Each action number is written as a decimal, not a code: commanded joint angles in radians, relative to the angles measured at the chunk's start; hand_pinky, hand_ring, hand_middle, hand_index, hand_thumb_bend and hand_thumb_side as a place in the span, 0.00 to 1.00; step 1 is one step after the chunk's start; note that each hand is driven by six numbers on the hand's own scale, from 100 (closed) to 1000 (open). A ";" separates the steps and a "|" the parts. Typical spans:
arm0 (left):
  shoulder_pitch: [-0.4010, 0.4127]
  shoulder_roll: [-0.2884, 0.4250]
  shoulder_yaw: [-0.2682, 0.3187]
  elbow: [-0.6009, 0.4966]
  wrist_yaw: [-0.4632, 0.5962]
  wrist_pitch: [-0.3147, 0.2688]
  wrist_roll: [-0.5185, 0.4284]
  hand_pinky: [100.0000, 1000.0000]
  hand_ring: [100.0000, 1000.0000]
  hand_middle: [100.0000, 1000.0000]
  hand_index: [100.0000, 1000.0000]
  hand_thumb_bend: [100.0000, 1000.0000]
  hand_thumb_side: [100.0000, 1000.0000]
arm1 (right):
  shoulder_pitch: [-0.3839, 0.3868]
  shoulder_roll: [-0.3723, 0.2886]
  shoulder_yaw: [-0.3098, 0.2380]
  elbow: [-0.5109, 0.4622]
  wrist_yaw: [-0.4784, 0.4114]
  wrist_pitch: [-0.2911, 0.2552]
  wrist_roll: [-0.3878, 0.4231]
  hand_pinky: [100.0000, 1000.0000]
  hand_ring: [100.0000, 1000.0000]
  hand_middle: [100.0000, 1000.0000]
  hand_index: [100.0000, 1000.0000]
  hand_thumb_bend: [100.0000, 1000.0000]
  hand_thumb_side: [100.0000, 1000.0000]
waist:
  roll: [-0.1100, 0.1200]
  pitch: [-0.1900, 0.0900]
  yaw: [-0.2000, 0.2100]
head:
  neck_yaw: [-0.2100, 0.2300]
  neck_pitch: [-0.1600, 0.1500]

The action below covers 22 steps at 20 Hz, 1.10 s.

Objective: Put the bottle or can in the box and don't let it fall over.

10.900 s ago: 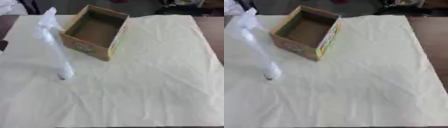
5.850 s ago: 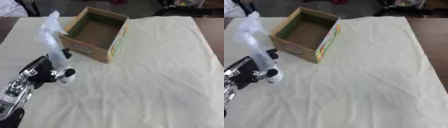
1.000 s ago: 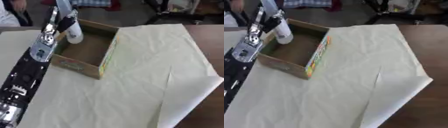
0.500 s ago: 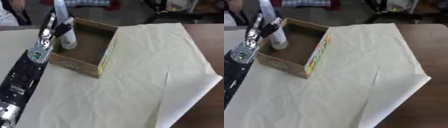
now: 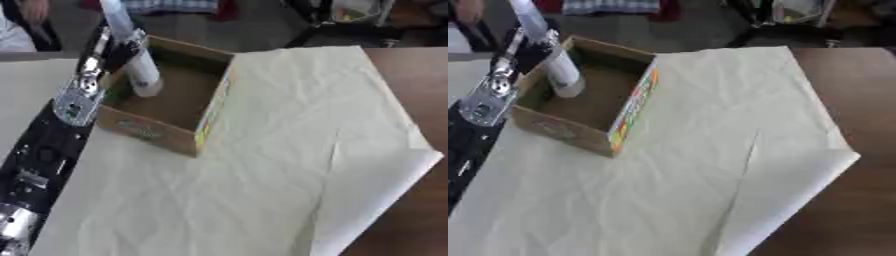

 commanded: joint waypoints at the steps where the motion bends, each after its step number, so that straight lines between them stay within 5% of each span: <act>1: -0.006 0.040 -0.005 -0.039 -0.016 0.019 -0.036 1.00 1.00 1.00 0.80 0.00 0.80 | -0.003 -0.015 -0.013 -0.018 0.000 -0.001 -0.005 0.96 1.00 0.95 0.72 0.00 0.50 | -0.001 -0.028 0.004 | -0.008 0.002; 6: 0.016 0.041 -0.005 -0.049 -0.034 0.047 -0.097 1.00 1.00 1.00 0.82 0.00 0.78 | 0.000 -0.014 -0.015 -0.018 -0.003 -0.002 -0.006 0.96 1.00 0.95 0.72 0.00 0.50 | -0.004 -0.030 0.008 | -0.015 0.005; 9: 0.025 0.039 -0.002 -0.052 -0.028 0.052 -0.129 1.00 1.00 1.00 0.84 0.00 0.55 | 0.001 -0.014 -0.015 -0.018 -0.004 -0.001 -0.006 0.96 1.00 0.96 0.72 0.00 0.50 | -0.004 -0.030 0.010 | -0.017 0.007; 11: 0.030 0.042 0.002 -0.051 -0.023 0.053 -0.149 1.00 1.00 1.00 0.85 0.00 0.51 | 0.001 -0.014 -0.015 -0.018 -0.003 -0.001 -0.006 0.96 1.00 0.95 0.72 0.00 0.50 | -0.004 -0.030 0.010 | -0.018 0.008; 19: 0.051 0.062 0.012 -0.090 0.033 0.045 -0.164 1.00 1.00 1.00 0.87 0.00 0.77 | 0.006 -0.016 -0.017 -0.018 -0.001 -0.001 -0.007 0.96 1.00 0.96 0.72 0.00 0.50 | -0.002 -0.032 0.017 | -0.027 0.012; 22: 0.057 0.079 0.006 -0.114 0.024 0.041 -0.167 1.00 1.00 1.00 0.88 0.00 0.74 | 0.011 -0.017 -0.018 -0.018 0.000 -0.001 -0.009 0.96 1.00 0.95 0.72 0.00 0.51 | 0.000 -0.035 0.023 | -0.032 0.015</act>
